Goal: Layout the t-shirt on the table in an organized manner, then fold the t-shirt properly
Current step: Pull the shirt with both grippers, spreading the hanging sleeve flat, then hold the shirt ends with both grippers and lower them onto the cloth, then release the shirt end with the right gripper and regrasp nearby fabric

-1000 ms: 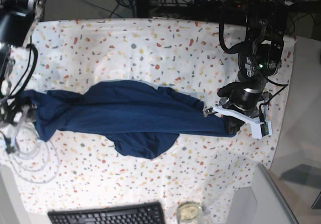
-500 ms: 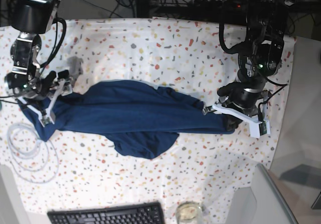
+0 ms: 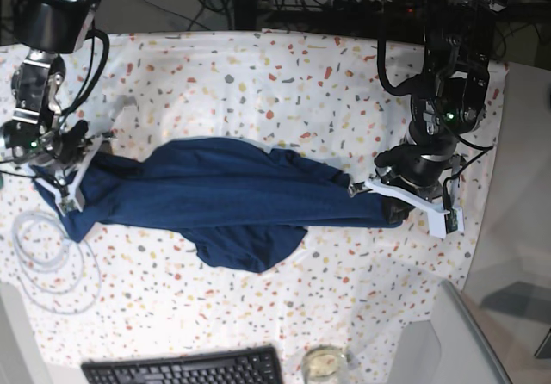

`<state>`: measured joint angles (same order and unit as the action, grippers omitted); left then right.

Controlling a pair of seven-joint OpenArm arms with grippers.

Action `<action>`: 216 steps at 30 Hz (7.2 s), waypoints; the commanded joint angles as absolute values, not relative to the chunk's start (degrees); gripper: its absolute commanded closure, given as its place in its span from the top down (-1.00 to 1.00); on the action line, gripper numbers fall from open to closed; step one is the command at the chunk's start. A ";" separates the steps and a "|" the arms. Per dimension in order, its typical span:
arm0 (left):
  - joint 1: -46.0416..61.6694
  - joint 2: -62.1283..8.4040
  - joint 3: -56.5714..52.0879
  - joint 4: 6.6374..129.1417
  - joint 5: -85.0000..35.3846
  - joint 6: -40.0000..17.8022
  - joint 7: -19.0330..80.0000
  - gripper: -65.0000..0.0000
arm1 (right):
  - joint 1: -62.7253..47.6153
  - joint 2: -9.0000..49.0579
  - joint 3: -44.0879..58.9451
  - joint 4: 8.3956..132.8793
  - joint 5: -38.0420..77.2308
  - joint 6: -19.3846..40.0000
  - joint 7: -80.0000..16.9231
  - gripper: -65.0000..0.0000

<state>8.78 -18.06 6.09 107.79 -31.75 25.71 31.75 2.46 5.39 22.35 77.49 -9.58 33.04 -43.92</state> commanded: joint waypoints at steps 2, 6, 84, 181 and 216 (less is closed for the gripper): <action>8.13 -18.33 6.11 109.14 -31.34 25.71 30.46 -1.00 | 1.98 6.46 22.64 83.21 -9.63 32.92 -46.20 -0.95; 8.13 -18.33 6.11 109.14 -31.34 25.71 30.46 -1.00 | -1.45 6.73 22.64 91.56 -9.63 32.92 -50.68 -0.95; 13.49 -18.33 14.81 109.14 -31.34 25.80 30.37 -1.00 | -13.76 5.85 28.18 99.12 -9.63 33.27 -51.82 -0.94; 16.84 -18.24 14.90 109.05 -31.34 25.80 30.37 -1.00 | -9.80 5.58 27.65 96.22 -9.54 33.27 -51.38 -0.94; 16.66 -17.89 14.29 106.51 -23.34 25.80 30.46 -1.00 | 17.10 5.67 11.82 73.71 -9.63 32.92 -57.54 -0.92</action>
<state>16.97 -17.98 14.35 105.60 -23.66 26.15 31.55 15.68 5.19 11.86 72.79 -9.43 33.36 -58.02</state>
